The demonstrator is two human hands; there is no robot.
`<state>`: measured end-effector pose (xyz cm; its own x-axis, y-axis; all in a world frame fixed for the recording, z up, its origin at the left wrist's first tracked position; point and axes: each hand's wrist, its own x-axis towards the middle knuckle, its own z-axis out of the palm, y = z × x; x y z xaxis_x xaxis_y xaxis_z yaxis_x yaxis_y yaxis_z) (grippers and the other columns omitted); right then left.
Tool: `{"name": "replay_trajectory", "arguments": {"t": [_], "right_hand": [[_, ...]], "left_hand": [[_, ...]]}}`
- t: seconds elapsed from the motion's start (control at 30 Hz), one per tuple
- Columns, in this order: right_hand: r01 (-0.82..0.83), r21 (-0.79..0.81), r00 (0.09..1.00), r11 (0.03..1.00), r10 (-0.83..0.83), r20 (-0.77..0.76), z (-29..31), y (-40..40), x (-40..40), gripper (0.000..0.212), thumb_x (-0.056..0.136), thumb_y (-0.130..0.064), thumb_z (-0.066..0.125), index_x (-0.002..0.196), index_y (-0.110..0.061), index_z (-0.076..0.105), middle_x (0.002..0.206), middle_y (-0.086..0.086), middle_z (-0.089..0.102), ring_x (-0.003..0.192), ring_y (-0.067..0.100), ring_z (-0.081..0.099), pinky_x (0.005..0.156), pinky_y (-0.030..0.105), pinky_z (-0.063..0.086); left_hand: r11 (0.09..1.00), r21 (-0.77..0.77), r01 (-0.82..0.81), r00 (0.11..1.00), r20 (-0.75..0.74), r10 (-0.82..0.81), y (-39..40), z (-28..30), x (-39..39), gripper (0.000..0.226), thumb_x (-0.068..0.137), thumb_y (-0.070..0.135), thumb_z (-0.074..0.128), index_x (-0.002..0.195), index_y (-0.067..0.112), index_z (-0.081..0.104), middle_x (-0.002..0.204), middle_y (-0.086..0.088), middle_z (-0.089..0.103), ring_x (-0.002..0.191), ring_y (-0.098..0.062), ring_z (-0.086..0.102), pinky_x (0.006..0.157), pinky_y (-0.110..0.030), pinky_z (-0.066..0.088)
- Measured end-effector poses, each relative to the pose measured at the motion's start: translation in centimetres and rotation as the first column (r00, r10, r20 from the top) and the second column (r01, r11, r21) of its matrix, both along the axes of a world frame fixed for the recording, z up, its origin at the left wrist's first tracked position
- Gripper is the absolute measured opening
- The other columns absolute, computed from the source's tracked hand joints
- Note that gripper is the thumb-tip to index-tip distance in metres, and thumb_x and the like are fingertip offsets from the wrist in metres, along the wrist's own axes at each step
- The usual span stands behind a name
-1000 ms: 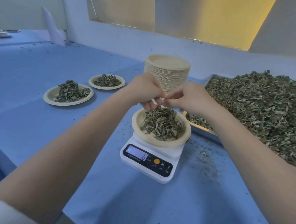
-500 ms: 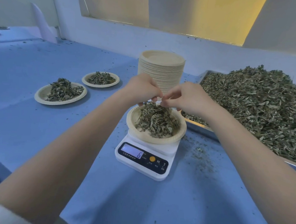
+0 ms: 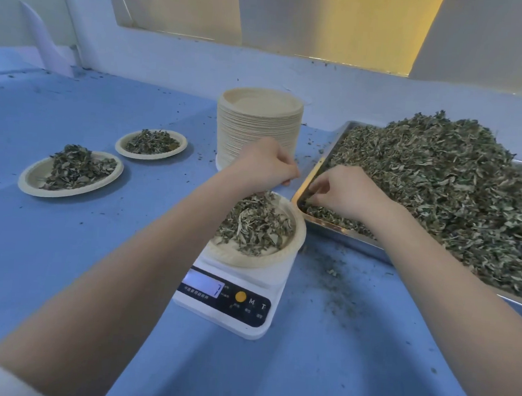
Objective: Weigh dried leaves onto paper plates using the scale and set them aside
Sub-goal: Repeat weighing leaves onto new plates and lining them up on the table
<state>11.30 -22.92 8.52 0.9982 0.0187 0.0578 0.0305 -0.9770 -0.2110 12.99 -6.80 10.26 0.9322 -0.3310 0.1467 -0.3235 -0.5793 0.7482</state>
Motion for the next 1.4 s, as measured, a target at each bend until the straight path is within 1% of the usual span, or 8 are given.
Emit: {"name": "replay_trajectory", "arguments": {"t": [0.17,0.4,0.53,0.67,0.83,0.97,1.13,1.4], "right_hand": [[-0.015,0.035,1.0,0.999,0.016,-0.016,-1.4,0.6,0.3,0.026,0.088,-0.025,0.063,0.111,-0.016,0.071,0.108,0.006,0.07,0.097,0.022,0.063,0.082,0.029,0.05],[-0.151,0.137,0.988,0.979,0.152,0.0,-0.1,3.0,-0.3,0.041,0.085,-0.038,0.061,0.124,-0.023,0.06,0.122,0.0,0.064,0.105,0.017,0.058,0.081,0.027,0.043],[-0.203,0.24,0.925,0.949,0.266,-0.272,-0.5,2.3,-0.7,0.122,0.052,-0.077,0.07,0.15,-0.029,0.018,0.155,-0.006,0.025,0.137,0.015,0.028,0.103,0.028,0.027],[-0.265,0.246,0.836,0.932,0.35,-0.423,-1.7,1.9,-1.1,0.159,0.027,-0.078,0.077,0.149,-0.033,-0.014,0.159,-0.012,-0.003,0.146,0.011,0.001,0.119,0.04,0.009],[-0.305,0.179,0.857,0.935,0.351,-0.377,-2.5,2.2,-1.1,0.16,0.027,-0.075,0.081,0.147,-0.038,-0.02,0.159,-0.01,-0.002,0.146,0.012,-0.001,0.119,0.047,0.012],[-0.317,0.148,0.879,0.937,0.349,-0.325,-2.6,2.5,-1.0,0.159,0.028,-0.078,0.078,0.146,-0.038,-0.021,0.16,-0.006,-0.001,0.147,0.017,-0.001,0.118,0.048,0.011],[-0.307,0.202,0.897,0.93,0.354,-0.265,-1.7,2.6,-0.9,0.159,0.027,-0.078,0.078,0.147,-0.035,-0.019,0.159,-0.002,0.003,0.146,0.019,0.006,0.118,0.045,0.012],[-0.4,0.291,0.851,0.869,0.47,-0.235,0.7,7.8,1.8,0.156,0.034,-0.068,0.084,0.148,-0.033,-0.017,0.159,-0.011,-0.004,0.144,0.006,0.004,0.118,0.032,0.011]], "left_hand": [[1.0,-0.001,-0.013,1.0,-0.023,0.013,0.4,-0.6,0.6,0.022,0.084,0.011,0.058,0.09,-0.006,0.069,0.072,-0.012,0.058,0.049,-0.015,0.04,0.048,-0.02,0.034],[0.992,-0.046,-0.114,0.991,0.068,0.117,4.1,-1.6,1.1,0.009,0.082,0.025,0.066,0.088,0.029,0.07,0.077,0.013,0.058,0.062,0.003,0.05,0.057,-0.016,0.038],[0.997,-0.073,0.033,0.985,-0.164,-0.044,8.0,-3.3,0.6,0.059,0.07,0.049,0.075,0.125,0.044,0.053,0.137,0.014,0.044,0.125,-0.003,0.039,0.097,-0.023,0.033],[0.982,-0.055,0.182,0.898,-0.396,-0.189,10.5,-4.9,-0.3,0.108,0.053,0.056,0.078,0.143,0.053,0.019,0.154,0.023,0.01,0.142,-0.005,0.011,0.109,-0.035,0.019],[0.984,-0.094,0.154,0.876,-0.448,-0.18,10.6,-5.9,-1.1,0.119,0.052,0.064,0.072,0.148,0.046,0.004,0.156,0.015,0.009,0.143,-0.009,0.013,0.112,-0.035,0.016],[0.977,-0.211,-0.002,0.913,-0.399,-0.084,9.4,-6.2,-1.1,0.112,0.055,0.079,0.054,0.15,0.034,0.016,0.156,0.013,0.015,0.143,-0.011,0.017,0.118,-0.042,0.011],[0.928,-0.371,0.031,0.914,-0.365,-0.176,9.6,-5.5,-0.7,0.09,0.069,0.079,0.043,0.143,0.028,0.039,0.144,0.005,0.046,0.136,-0.016,0.037,0.117,-0.048,0.016],[0.89,-0.443,-0.107,0.944,-0.326,-0.048,14.2,-2.7,0.2,0.075,0.08,0.068,0.048,0.138,0.022,0.047,0.144,0.001,0.046,0.134,-0.019,0.04,0.116,-0.044,0.02]]}}
